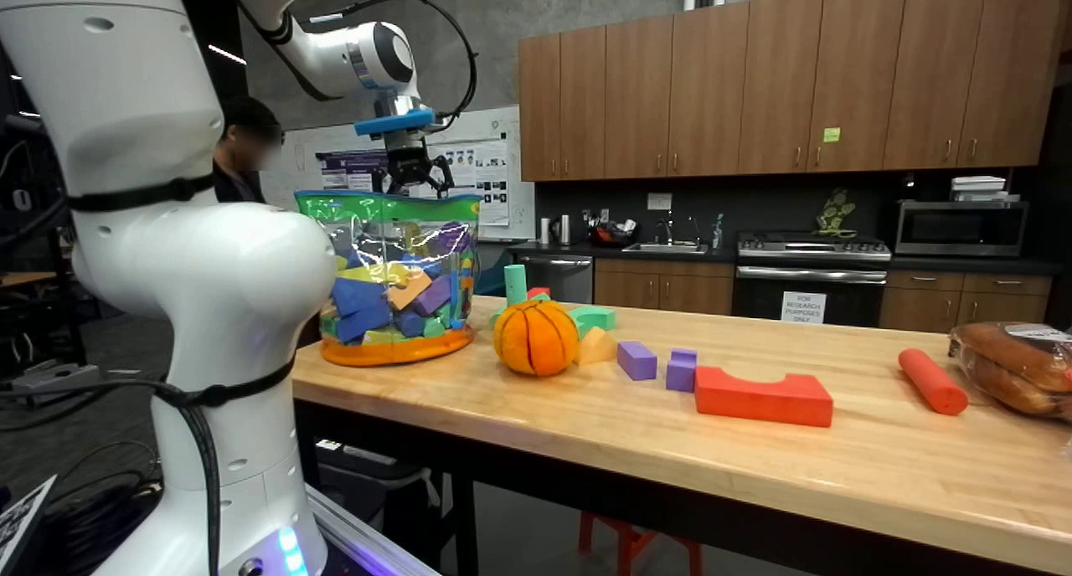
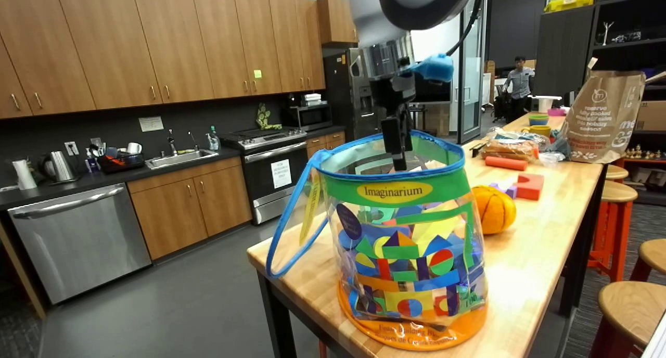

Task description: Remove the blue block out of the bag

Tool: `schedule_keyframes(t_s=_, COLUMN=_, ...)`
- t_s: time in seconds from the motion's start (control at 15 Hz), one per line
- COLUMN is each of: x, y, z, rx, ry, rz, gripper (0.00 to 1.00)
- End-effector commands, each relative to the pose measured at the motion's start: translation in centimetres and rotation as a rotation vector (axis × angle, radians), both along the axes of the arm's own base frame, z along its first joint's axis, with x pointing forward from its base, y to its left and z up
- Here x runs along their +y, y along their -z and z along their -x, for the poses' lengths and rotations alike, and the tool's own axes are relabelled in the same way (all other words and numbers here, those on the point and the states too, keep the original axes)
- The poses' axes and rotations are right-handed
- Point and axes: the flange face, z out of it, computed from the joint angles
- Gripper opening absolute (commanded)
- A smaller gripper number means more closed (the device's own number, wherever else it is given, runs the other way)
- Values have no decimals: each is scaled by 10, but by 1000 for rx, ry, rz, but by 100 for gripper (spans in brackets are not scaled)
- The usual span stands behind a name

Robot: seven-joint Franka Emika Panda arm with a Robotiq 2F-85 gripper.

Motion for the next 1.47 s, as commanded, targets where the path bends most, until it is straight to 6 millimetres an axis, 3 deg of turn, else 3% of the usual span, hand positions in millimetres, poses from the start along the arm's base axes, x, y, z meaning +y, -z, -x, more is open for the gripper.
schedule_keyframes(t_s=0.0, x=3, y=-8, z=-6, rx=38, ry=1, rz=14, gripper=100)
schedule_keyframes(t_s=0.2, x=6, y=-12, z=-11, rx=-41, ry=15, rz=-10, gripper=100)
schedule_keyframes(t_s=0.67, x=5, y=-3, z=-5, rx=-23, ry=14, rz=-18, gripper=100)
schedule_keyframes(t_s=1.13, x=5, y=48, z=-19, rx=71, ry=-1, rz=-43, gripper=100)
schedule_keyframes(t_s=1.4, x=0, y=63, z=-22, rx=133, ry=15, rz=-26, gripper=100)
